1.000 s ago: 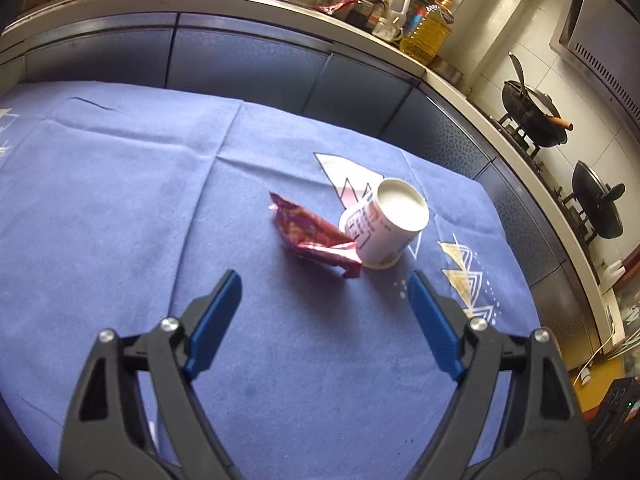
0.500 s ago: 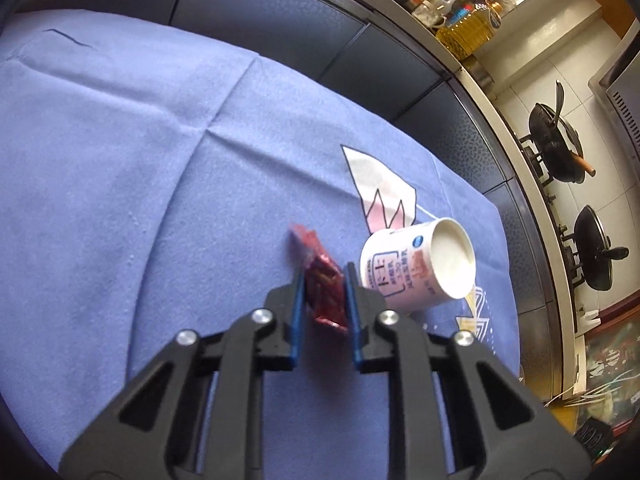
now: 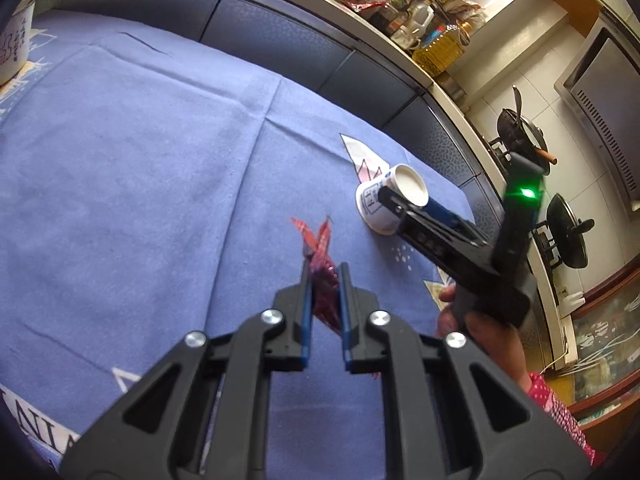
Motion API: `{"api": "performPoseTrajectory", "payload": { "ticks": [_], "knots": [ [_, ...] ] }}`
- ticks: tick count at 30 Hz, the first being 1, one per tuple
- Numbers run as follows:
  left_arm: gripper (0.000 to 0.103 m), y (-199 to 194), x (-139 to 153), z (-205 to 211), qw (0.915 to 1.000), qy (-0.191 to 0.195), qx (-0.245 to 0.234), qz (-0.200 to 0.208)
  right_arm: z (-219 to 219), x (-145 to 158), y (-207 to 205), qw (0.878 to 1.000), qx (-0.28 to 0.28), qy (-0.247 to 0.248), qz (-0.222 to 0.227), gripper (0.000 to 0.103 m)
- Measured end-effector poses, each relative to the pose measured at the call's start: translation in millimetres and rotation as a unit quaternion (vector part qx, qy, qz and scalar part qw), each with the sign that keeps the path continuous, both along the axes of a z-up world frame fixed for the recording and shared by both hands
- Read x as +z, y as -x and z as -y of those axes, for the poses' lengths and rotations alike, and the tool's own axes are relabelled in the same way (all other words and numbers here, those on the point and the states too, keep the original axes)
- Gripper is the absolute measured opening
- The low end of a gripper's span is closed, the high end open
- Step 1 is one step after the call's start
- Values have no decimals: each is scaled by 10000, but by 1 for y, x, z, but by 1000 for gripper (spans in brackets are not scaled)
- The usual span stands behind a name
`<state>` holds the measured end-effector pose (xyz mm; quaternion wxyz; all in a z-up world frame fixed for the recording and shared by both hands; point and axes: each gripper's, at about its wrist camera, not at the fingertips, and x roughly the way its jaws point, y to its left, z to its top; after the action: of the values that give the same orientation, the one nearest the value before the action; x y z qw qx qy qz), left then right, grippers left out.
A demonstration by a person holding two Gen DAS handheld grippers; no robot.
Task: Collect trash
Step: 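Grasp the red wrapper with left tool while right tool grasps the white cup, then carry wrapper and cup to the bin and open both tools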
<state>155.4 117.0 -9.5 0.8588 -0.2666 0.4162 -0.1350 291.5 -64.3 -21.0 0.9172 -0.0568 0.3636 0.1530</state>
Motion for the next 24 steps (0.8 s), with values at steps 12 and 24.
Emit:
{"api": "performPoseTrajectory", "payload": {
  "ticks": [12,24],
  "knots": [
    [11,4,20,139,9862,-373,-1581,323,200,33,163,9835,-1080,-1375,472,55],
    [11,27,43,439,9065,-633,-4108,744,463,-16,299,8957,-4021,-1815,555,55]
  ]
}}
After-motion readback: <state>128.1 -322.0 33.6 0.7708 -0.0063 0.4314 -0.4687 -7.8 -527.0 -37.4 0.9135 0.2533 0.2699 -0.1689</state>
